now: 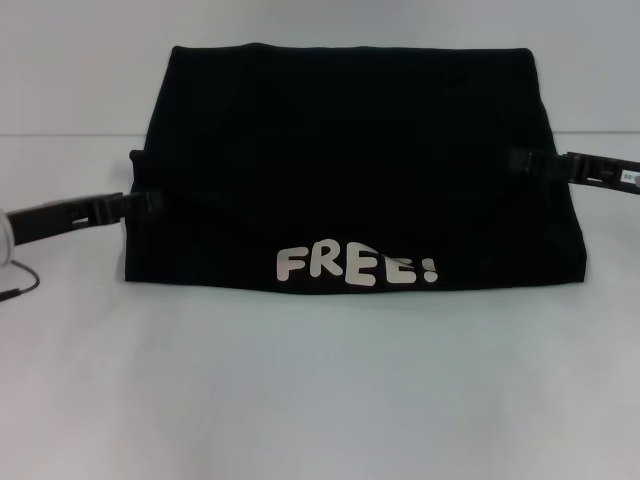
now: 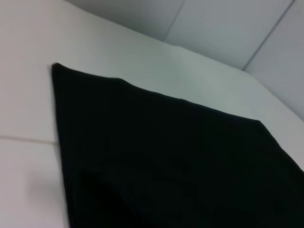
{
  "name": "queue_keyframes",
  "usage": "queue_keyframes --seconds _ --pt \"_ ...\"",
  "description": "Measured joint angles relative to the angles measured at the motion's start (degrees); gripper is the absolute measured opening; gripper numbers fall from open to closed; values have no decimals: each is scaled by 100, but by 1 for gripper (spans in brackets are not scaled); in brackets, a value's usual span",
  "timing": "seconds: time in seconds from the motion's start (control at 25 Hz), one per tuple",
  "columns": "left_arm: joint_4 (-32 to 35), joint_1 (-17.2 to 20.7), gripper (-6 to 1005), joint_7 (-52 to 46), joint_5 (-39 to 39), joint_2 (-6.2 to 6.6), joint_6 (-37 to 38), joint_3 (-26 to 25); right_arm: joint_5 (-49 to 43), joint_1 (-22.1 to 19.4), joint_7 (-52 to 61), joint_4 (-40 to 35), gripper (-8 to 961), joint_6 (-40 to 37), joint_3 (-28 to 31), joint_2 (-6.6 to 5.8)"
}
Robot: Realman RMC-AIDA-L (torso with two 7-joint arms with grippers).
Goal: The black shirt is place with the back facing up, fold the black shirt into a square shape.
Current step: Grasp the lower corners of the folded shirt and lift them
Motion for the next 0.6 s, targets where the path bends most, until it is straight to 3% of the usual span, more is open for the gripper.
queue_keyframes --seconds 0.6 --pt "-229 60 703 -640 715 -32 -474 135 133 -280 -49 -10 614 -148 -45 22"
